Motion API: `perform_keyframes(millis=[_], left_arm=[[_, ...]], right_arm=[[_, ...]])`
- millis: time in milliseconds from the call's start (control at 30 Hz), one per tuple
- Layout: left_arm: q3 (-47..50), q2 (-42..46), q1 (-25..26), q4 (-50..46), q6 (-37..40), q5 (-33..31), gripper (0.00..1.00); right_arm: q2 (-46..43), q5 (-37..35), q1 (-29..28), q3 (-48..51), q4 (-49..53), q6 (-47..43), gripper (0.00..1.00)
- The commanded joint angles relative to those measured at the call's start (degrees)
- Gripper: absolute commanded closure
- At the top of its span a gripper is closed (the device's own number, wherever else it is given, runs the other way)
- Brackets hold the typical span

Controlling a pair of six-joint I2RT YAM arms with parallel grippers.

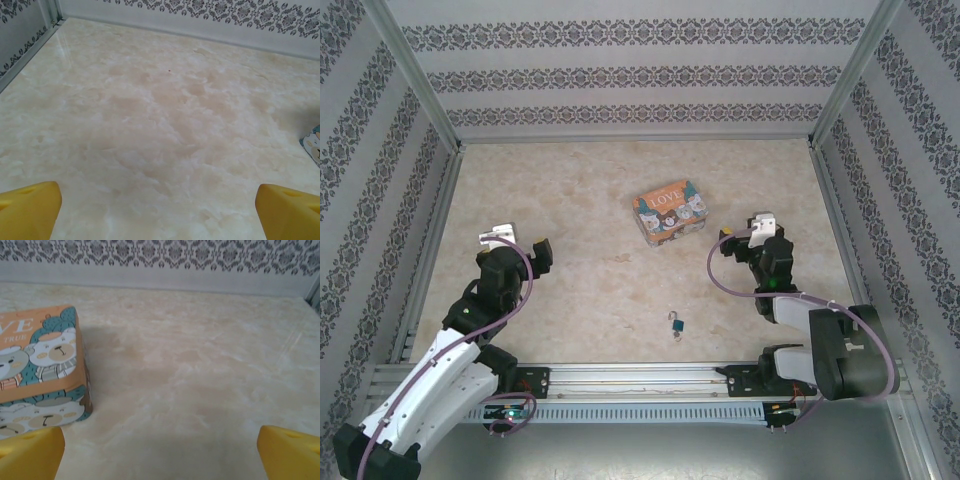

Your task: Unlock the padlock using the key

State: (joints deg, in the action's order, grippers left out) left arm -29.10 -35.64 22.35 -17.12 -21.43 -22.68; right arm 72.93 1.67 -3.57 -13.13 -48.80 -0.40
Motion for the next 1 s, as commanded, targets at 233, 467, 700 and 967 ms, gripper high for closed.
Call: perform_keyframes(millis=[233,467,700,967], left_arm=[[-0.4,-0.2,-1.0,2.9,2.6,-0.4,0.01],[-0.3,-0.5,-1.3,6.1,6.0,-2.4,0.01],[0.7,-2.5,-2.9,11.8,10.0,-2.3,0.01],[5.2,-5.8,-11.1,22.3,11.0,0.0,0.01]], right_arm=[[9.7,1.8,1.3,-0.7,-13.4,-1.3,0.02],[14.8,2.2,2.1,-2.0,-16.3,-0.3,0.01],[15.1,1.7,3.6,-5.2,-10.9,2.0,0.02],[14.9,1.7,4.8,-8.4,-5.8,3.4,0.02]])
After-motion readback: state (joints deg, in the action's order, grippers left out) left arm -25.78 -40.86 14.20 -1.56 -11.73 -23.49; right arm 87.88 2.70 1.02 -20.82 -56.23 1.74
